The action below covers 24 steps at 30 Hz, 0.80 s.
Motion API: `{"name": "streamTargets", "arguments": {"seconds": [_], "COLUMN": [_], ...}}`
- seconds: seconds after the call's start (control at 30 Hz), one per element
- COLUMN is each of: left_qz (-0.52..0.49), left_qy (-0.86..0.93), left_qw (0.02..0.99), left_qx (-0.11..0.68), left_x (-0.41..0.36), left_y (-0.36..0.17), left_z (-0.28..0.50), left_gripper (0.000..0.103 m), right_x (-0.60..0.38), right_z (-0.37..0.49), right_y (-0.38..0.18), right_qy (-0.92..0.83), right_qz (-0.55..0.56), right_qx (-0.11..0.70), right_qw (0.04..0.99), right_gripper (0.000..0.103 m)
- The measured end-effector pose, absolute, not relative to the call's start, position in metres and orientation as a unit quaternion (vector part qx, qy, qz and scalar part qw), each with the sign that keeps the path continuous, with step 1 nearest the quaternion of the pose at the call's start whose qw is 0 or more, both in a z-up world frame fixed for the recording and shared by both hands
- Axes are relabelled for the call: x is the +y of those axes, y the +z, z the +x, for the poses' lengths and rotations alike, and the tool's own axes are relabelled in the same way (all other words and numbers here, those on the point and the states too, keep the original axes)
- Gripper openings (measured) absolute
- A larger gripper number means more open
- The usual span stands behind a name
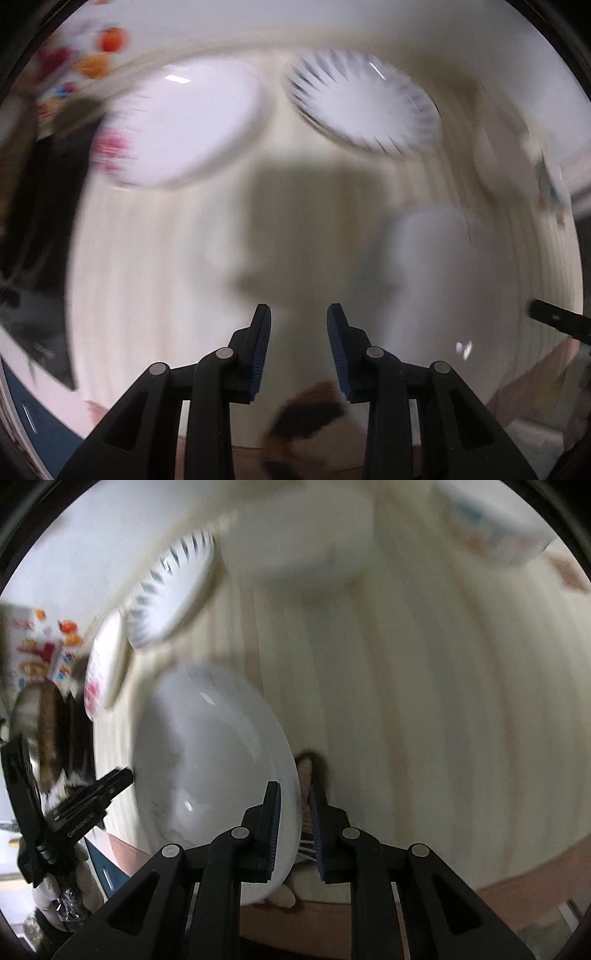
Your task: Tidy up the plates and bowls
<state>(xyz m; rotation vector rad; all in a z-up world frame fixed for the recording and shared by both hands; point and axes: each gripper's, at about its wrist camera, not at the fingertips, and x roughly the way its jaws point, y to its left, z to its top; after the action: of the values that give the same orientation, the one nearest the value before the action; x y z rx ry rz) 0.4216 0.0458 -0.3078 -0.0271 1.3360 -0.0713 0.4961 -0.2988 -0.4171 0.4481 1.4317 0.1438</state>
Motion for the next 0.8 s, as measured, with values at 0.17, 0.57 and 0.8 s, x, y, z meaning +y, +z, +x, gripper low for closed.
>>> {"name": "streamTargets", "arguments": {"seconds": [0.17,0.57,0.8], "left_qz": [-0.101,-0.218,-0.197], "left_qy": [0.034,0.111,0.108], "left_qw": [0.797,0.758,0.759], "left_qx": [0.594,0.604,0.611], "left_x": [0.128,0.22,0.222], "left_y": [-0.288,-0.339,-0.353], "left_z": [0.461,0.528,0.555], "left_gripper": [0.035,0.035,0.035], "right_x": [-0.255,-0.017,0.027], "right_z": [0.537,0.751,0.806], "right_y": [-0.344,-0.367,-0.404], "right_qy": [0.123,0.246,0.243], "right_qz": [0.19,0.016,-0.043], "right_qx": [0.593,0.566,0.593], "right_qw": [0.773,0.786,0.766], "right_gripper": [0.052,0.053,0.038]}}
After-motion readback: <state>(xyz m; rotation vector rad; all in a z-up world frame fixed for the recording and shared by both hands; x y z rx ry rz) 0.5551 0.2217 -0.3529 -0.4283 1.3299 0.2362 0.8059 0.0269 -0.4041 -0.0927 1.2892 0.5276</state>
